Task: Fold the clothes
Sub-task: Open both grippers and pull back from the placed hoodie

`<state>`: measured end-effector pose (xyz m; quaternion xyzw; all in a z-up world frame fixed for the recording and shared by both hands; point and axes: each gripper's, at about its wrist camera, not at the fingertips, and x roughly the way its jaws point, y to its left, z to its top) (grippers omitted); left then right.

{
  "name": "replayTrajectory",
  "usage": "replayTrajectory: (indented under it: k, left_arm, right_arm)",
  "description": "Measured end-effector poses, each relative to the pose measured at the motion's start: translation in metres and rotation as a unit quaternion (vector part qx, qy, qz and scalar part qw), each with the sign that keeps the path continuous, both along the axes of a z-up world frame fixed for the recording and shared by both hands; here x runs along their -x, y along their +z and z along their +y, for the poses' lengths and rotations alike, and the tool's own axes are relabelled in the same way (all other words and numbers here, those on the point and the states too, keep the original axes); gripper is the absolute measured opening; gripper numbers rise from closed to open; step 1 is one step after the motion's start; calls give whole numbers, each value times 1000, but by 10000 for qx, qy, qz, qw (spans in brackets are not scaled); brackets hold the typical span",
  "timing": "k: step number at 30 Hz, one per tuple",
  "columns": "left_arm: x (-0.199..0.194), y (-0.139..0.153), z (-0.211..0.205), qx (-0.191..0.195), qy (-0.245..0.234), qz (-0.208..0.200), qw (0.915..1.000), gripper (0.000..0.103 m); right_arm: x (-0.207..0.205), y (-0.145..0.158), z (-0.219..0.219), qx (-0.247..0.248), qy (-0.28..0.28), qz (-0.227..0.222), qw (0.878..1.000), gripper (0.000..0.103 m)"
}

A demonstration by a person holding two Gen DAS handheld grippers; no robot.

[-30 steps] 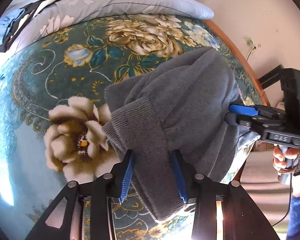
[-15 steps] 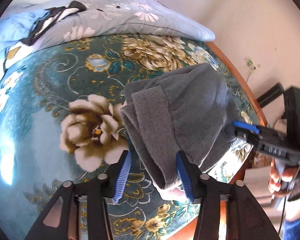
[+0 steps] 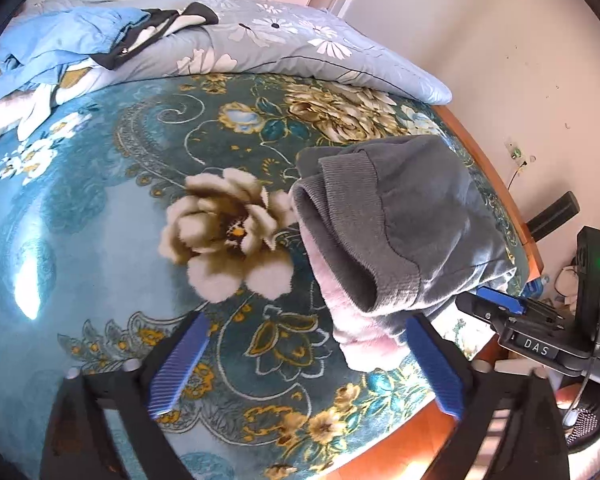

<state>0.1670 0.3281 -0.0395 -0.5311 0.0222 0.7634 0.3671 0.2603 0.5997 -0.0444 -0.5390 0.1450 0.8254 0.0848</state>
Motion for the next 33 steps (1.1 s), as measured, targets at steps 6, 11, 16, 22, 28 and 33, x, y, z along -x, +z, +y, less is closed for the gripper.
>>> replayTrajectory:
  k: [6,11,16,22,28,33]
  left_arm:
    - [-8,2,-9,2,-24,220,9998,103]
    - [-17,9,-15,24,-186,523,9985,103]
    - [-20,17,-24,10,-201,691,9974,103]
    - [-21,15,-27,349,-173,808,9960,103]
    - [-24,17,-30,401,-247,999,9939,103]
    - [-27,17,-28,457,-313,1085,9926,103]
  right_arm:
    - [-10,-3,-6,-43,-193,-85,9998,60]
    - [-14,0,-12,-132,-453,-111,9988,69]
    - [-16,3,-20,-224,-564,-88,9981,70]
    - [-19,6,-30,-365,-721,-21,9967,89]
    - [-16,7,-37,-460,-863,6,9952,89]
    - [-14,6,-44,-527,-856,-56,9949,89]
